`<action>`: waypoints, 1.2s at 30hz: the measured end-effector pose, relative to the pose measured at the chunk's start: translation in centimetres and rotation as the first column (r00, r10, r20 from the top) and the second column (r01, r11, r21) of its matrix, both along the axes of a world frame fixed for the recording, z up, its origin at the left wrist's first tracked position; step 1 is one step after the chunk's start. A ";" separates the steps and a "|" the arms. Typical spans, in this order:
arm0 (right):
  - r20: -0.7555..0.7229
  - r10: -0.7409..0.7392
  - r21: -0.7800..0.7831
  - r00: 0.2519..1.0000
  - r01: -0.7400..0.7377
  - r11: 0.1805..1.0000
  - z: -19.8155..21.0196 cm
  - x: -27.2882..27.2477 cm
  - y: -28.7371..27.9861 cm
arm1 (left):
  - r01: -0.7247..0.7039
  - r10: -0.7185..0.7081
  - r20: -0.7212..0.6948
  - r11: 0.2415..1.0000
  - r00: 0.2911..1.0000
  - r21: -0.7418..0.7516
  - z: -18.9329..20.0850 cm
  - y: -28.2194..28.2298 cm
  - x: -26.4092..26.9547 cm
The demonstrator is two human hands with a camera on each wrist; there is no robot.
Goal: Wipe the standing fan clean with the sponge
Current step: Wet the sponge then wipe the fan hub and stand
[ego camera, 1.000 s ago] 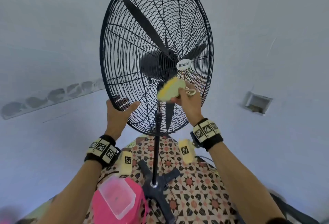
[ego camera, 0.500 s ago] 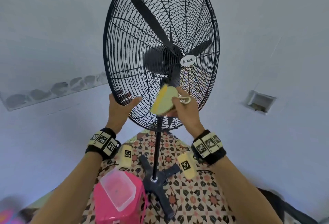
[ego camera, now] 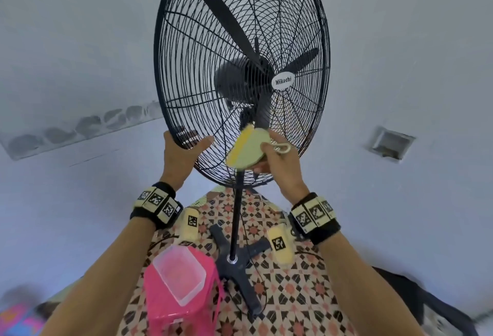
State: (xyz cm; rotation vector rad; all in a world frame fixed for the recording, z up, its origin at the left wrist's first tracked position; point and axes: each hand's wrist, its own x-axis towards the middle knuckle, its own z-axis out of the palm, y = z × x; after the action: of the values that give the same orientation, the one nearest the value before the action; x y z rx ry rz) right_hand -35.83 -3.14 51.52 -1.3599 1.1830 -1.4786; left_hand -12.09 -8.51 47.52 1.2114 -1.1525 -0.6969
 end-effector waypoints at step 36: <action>0.008 -0.060 -0.143 0.998 0.061 0.988 -3.0 5.1 4.0 | 0.010 -0.010 0.016 1.000 1.000 0.001 0.0 0.2 0.4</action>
State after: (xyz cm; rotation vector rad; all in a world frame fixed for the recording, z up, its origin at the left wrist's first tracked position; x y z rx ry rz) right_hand -30.74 0.88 48.52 -1.4263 1.1427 -1.6352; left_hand -11.64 -8.28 47.50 1.2152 -1.1723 -0.6964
